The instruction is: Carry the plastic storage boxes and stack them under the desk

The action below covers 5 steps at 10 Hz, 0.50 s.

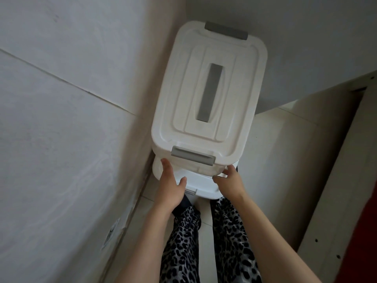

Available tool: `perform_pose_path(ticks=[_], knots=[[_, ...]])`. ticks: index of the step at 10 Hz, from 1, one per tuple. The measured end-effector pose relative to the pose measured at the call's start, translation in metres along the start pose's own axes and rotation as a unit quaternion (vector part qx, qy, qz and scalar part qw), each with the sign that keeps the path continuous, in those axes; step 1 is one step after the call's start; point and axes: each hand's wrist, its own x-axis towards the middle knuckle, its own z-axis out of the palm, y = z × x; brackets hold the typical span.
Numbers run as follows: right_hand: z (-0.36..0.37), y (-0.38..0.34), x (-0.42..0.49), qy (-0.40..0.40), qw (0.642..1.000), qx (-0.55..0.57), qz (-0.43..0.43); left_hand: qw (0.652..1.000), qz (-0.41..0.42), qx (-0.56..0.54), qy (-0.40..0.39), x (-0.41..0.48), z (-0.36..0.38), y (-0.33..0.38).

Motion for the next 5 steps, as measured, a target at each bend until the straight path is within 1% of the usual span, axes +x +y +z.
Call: perform_pose_path(ticks=[1,2,3,4,5], knots=[[0.003,0.001,0.0,0.006,1.0,-0.001,-0.009,1.0,-0.004,0.005,-0.001,0.0,-0.002,-0.002],[0.0,0.001,0.0,0.001,1.0,-0.025,-0.013,1.0,-0.005,0.019,-0.01,-0.001,-0.004,-0.003],[-0.004,-0.005,-0.003,-0.009,0.996,-0.092,-0.001,0.998,-0.017,0.052,-0.029,0.0,-0.009,0.0],[-0.006,-0.011,-0.009,0.0,0.98,-0.199,0.006,0.994,-0.003,0.1,-0.045,-0.006,-0.015,0.003],[-0.008,-0.02,-0.024,-0.002,0.946,-0.322,-0.014,0.991,0.018,0.126,-0.028,-0.017,-0.022,0.011]])
